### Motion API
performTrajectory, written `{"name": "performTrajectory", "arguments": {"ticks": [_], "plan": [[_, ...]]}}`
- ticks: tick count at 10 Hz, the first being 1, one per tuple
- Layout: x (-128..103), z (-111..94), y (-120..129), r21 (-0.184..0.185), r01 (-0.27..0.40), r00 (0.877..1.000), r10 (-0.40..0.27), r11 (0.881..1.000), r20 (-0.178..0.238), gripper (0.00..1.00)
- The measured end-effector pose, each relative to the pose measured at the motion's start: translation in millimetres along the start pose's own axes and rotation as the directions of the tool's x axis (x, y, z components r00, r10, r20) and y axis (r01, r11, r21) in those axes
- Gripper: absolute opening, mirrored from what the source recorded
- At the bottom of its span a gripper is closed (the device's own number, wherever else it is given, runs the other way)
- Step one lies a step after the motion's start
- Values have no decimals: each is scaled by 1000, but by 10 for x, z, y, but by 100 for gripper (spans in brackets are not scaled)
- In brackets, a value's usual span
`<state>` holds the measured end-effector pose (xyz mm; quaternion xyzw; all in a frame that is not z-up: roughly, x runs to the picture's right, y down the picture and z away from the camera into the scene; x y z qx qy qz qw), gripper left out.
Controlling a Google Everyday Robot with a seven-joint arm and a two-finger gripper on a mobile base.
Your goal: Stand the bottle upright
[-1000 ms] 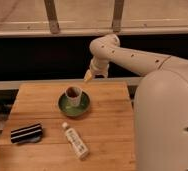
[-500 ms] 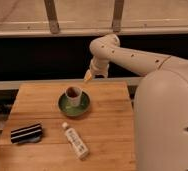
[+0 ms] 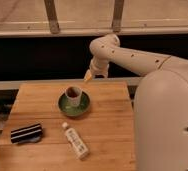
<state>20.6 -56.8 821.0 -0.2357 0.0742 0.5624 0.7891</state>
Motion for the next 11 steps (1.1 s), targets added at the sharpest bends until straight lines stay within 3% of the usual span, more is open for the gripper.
{"name": "performTrajectory", "arguments": {"ticks": [4,6,8,11], "plan": [[-6,-2,1,1,1,1000,-1,1000,1,70],[-77,-65,41,32,37,999,-37,999,-1,70],[-141,-98,303,38,97,995,-97,995,-19,70],[115,-119,631,36,167,984,-164,985,-67,70]]}}
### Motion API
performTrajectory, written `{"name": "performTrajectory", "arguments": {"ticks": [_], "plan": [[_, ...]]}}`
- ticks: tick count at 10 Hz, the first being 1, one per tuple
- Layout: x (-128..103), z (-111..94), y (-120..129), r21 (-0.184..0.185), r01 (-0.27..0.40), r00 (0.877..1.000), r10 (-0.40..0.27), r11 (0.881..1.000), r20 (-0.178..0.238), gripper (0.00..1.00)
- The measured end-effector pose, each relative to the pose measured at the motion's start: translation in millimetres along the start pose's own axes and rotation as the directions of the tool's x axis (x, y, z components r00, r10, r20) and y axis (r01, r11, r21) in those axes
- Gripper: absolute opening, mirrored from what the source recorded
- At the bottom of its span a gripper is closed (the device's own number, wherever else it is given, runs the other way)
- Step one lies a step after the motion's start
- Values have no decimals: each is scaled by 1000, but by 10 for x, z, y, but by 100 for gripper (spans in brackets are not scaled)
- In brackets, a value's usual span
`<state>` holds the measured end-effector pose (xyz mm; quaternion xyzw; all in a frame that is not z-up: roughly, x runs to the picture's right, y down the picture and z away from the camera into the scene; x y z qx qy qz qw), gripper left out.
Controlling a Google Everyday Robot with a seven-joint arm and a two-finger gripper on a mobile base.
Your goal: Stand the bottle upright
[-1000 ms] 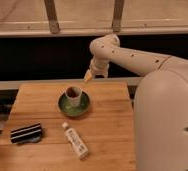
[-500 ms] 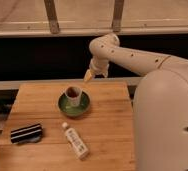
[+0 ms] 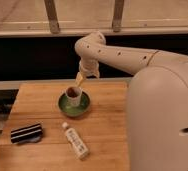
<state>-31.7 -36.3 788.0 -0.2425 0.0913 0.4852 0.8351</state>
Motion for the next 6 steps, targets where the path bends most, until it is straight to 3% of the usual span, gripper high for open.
{"name": "performTrajectory", "arguments": {"ticks": [3,6], "plan": [[326,-29,178,-8,1,1000,-1,1000,-24,70],[596,24,274,-64,-36,998,33,997,-45,70]]}}
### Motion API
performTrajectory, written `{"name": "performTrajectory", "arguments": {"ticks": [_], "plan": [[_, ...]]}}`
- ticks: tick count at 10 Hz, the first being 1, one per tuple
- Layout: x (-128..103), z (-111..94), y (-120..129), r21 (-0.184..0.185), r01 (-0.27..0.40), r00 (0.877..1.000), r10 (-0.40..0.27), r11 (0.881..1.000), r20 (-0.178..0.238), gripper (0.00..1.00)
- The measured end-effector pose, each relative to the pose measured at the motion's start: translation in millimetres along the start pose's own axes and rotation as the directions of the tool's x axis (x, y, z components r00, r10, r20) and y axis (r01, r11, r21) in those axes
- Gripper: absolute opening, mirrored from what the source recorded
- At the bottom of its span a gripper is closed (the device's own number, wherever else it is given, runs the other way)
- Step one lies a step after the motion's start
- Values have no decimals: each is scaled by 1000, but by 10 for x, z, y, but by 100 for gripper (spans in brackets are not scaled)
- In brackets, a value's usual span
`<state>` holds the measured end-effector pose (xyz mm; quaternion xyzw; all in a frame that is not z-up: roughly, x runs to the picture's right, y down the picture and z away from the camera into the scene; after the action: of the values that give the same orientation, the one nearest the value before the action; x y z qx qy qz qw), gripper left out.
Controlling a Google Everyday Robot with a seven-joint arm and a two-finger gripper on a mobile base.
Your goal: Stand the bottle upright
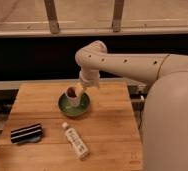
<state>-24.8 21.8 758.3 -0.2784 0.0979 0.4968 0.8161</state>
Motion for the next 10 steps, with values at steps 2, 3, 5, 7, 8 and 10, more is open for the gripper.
{"name": "performTrajectory", "arguments": {"ticks": [2,3,5,7,8,10], "plan": [[-1,15,50,-8,9,1000,-9,1000,-2,70],[0,14,47,-8,9,1000,-9,1000,-2,70],[-1,16,49,-8,10,1000,-10,1000,-2,70],[-3,14,48,-7,10,1000,-10,1000,-2,70],[-6,15,53,-11,15,1000,-15,1000,-4,70],[69,114,221,-54,44,999,-45,998,-25,70]]}}
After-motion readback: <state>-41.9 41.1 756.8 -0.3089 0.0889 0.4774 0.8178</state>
